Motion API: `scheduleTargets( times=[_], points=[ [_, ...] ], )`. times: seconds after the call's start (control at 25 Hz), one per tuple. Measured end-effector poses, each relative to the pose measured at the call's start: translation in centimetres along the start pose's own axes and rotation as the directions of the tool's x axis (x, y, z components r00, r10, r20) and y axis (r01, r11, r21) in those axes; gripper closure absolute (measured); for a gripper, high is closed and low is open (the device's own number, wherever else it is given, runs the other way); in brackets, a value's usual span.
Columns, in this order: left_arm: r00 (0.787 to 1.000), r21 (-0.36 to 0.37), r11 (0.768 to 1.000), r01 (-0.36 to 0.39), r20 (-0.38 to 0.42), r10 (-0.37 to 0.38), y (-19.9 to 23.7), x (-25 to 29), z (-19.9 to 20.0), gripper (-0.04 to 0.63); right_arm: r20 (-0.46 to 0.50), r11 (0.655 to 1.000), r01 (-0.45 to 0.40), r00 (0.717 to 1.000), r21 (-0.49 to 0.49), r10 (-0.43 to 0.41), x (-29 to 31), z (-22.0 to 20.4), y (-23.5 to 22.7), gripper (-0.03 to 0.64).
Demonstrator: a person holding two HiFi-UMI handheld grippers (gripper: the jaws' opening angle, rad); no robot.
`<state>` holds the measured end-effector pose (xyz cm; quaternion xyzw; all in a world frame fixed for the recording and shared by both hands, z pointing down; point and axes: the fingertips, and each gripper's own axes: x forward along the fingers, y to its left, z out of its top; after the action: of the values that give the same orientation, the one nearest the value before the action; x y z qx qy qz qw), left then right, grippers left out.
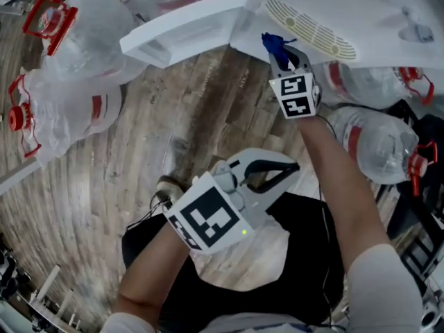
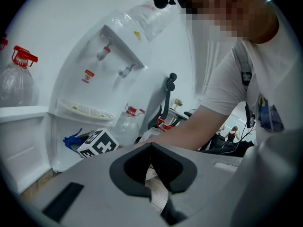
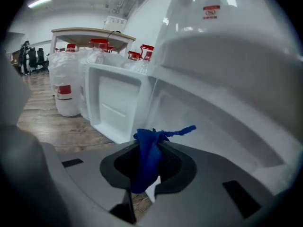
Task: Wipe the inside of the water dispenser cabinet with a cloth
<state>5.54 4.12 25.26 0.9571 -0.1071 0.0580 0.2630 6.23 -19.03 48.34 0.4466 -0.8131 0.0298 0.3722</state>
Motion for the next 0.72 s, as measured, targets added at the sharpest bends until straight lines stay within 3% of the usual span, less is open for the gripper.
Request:
scheduleTargets(
  times=[0.28,0.48,0.72],
  points=[
    [1.000,-0.061,0.998,0.003,-0.019,-0.004,5.6,0.5,-6.2,0.594,0.046,0.989,0.110,0.992,0.100,-0.115,8.1,-4.2,-3.8,0.548],
    [0.994,-0.011,0.999,0.048,-0.094,-0.049,6.8,0.9,-9.8,0.592,0.110,0.970,0.154,0.978,0.189,-0.177,12.3,-5.6,-6.6,0.548],
    [0.993,0.000,0.996,0.084,-0.088,-0.084,7.4,2.0,-10.5,0.592,0.192,0.954,0.152,0.960,0.260,-0.205,16.2,-6.2,-8.5,0.548]
  ],
)
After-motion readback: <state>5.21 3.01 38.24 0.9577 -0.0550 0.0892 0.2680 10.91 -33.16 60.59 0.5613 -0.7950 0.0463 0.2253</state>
